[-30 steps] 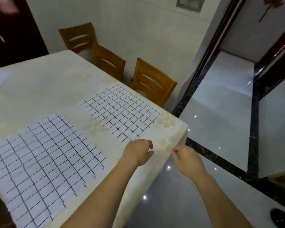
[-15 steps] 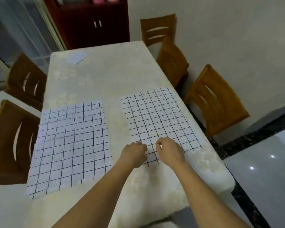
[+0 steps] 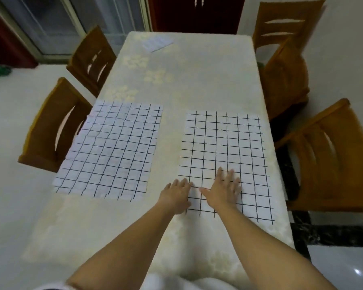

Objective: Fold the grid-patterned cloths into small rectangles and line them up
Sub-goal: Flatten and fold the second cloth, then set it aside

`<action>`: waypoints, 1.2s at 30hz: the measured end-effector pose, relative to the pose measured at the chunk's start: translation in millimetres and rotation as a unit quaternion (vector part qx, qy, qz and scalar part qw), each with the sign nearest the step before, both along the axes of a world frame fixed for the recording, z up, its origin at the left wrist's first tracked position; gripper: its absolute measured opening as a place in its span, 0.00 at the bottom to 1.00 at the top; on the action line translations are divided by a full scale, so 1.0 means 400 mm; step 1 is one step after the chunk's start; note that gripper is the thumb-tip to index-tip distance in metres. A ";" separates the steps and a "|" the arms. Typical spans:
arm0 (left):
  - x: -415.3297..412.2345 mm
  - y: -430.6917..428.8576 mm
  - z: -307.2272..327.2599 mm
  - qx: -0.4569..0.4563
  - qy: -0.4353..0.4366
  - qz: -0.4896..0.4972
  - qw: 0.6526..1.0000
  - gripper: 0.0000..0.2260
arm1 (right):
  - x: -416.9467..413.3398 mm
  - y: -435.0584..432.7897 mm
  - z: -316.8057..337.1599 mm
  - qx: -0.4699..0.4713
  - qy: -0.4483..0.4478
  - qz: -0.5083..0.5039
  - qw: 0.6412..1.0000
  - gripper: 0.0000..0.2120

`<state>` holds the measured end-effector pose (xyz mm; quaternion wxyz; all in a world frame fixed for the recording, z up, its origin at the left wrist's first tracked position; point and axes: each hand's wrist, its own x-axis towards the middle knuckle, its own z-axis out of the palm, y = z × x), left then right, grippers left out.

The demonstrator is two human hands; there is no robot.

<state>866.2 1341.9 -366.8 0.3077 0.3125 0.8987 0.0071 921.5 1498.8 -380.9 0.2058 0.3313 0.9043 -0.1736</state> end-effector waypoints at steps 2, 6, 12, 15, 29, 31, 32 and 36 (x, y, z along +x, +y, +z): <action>0.000 -0.004 -0.010 0.017 0.008 0.015 1.000 0.32 | 0.005 0.005 -0.019 -0.002 -0.013 0.005 1.000 0.51; 0.007 -0.002 -0.011 0.059 0.000 0.075 0.995 0.33 | 0.019 0.015 -0.028 -0.016 -0.013 0.013 1.000 0.53; -0.011 -0.017 -0.001 0.049 -0.009 0.098 0.994 0.35 | 0.080 0.040 -0.033 -0.022 -0.025 0.084 0.996 0.55; -0.007 0.003 -0.004 0.040 0.024 0.087 0.995 0.35 | 0.117 0.066 -0.031 -0.016 -0.019 0.133 0.991 0.56; 0.147 0.045 -0.044 0.032 0.044 0.100 0.993 0.31 | 0.147 0.163 0.013 -0.020 0.083 0.194 0.977 0.48; 0.173 0.057 -0.038 0.047 0.089 0.087 0.991 0.25 | 0.115 0.112 -0.002 -0.031 0.064 0.178 0.981 0.47; 0.181 0.061 -0.034 0.056 0.108 0.076 0.990 0.21 | 0.108 0.091 -0.014 -0.032 0.043 0.179 0.982 0.48; 0.166 0.034 -0.015 0.097 0.109 0.116 0.983 0.18 | 0.125 0.074 -0.036 -0.038 0.019 0.194 0.980 0.51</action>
